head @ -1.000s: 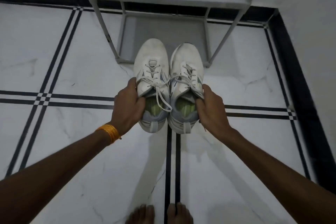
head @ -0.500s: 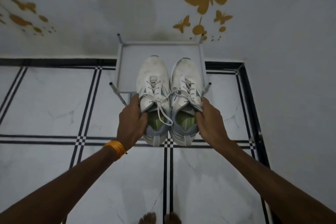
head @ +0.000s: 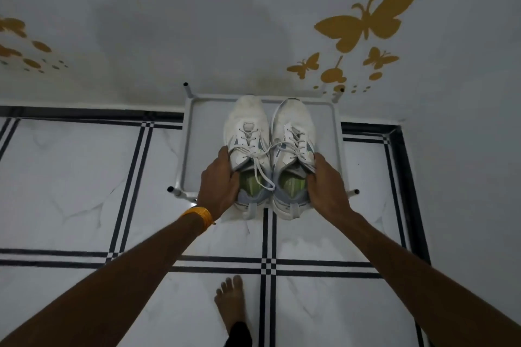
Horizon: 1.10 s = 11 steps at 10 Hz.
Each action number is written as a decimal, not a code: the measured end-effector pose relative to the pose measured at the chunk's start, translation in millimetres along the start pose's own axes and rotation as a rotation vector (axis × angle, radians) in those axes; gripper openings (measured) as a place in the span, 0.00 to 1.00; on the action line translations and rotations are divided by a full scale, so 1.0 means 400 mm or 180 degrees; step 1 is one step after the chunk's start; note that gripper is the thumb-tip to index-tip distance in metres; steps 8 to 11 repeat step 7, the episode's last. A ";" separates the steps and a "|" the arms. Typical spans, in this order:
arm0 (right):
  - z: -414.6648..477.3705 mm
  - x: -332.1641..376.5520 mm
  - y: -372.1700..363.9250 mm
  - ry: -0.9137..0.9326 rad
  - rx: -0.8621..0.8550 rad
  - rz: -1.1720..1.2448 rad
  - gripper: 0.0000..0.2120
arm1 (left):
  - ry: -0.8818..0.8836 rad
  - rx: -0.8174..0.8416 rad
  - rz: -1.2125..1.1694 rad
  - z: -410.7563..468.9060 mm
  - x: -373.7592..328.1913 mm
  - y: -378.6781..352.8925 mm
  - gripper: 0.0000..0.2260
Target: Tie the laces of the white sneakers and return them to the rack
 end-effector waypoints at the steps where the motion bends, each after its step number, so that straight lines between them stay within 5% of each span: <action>1: 0.105 -0.031 -0.067 -0.0063 0.0069 -0.0145 0.13 | 0.0006 0.0069 -0.0011 0.097 0.049 -0.052 0.20; 5: 0.292 -0.152 -0.202 -0.0049 0.0430 -0.0233 0.20 | 0.0225 0.0535 -0.0149 0.254 0.171 -0.233 0.20; 7: 0.283 -0.153 -0.195 -0.0089 0.0821 -0.0356 0.21 | 0.0358 0.0690 0.0629 0.270 0.160 -0.228 0.20; 11: 0.283 -0.153 -0.195 -0.0089 0.0821 -0.0356 0.21 | 0.0358 0.0690 0.0629 0.270 0.160 -0.228 0.20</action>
Point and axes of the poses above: each hand's wrist, its own z-axis towards the middle knuckle, its own y-axis out of the back of the hand, x = y × z, the point moved 10 cm from there along z, towards the middle knuckle
